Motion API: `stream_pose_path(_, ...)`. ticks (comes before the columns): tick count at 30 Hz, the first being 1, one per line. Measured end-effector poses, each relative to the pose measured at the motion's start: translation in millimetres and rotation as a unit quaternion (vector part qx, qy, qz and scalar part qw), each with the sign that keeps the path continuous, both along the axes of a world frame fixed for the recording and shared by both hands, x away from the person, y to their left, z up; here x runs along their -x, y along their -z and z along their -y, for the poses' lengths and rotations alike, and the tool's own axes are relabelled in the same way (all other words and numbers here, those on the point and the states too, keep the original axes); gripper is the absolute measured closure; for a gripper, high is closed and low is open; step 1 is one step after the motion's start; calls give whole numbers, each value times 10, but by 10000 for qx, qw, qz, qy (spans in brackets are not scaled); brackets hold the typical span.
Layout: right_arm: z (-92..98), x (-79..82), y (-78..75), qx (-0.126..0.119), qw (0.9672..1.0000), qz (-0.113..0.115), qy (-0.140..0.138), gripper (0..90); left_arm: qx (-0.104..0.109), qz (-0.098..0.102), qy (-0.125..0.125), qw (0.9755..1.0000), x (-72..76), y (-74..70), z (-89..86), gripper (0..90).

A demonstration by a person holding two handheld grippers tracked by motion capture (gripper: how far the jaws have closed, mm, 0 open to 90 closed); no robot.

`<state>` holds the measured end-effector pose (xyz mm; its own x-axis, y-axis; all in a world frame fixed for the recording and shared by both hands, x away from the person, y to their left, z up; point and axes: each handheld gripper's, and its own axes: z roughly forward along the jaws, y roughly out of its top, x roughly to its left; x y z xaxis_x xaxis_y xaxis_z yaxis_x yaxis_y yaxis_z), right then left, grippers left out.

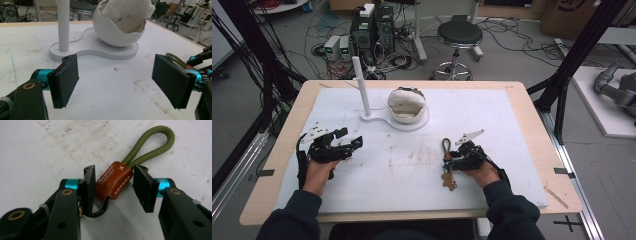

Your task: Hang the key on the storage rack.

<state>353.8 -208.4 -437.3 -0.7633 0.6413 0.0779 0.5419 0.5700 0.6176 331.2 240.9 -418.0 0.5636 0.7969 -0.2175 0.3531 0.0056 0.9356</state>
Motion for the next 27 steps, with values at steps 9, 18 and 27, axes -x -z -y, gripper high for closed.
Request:
stream_pose_path(9, -103, 59, -21, 490, 9968, 527, -345, 596, 4, -24, 37, 10000, 1, 4, 5, 214)
stream_pose_path(18, -48, -25, -8, -21, 9997, -117, 202, 599, 7, -48, 18, 10000, 1, 19, -5, 215)
stream_pose_path(27, -122, -12, -45, 306, 9984, -27, 479, 729, 5, -63, 12, 10000, 6, 23, -8, 216)
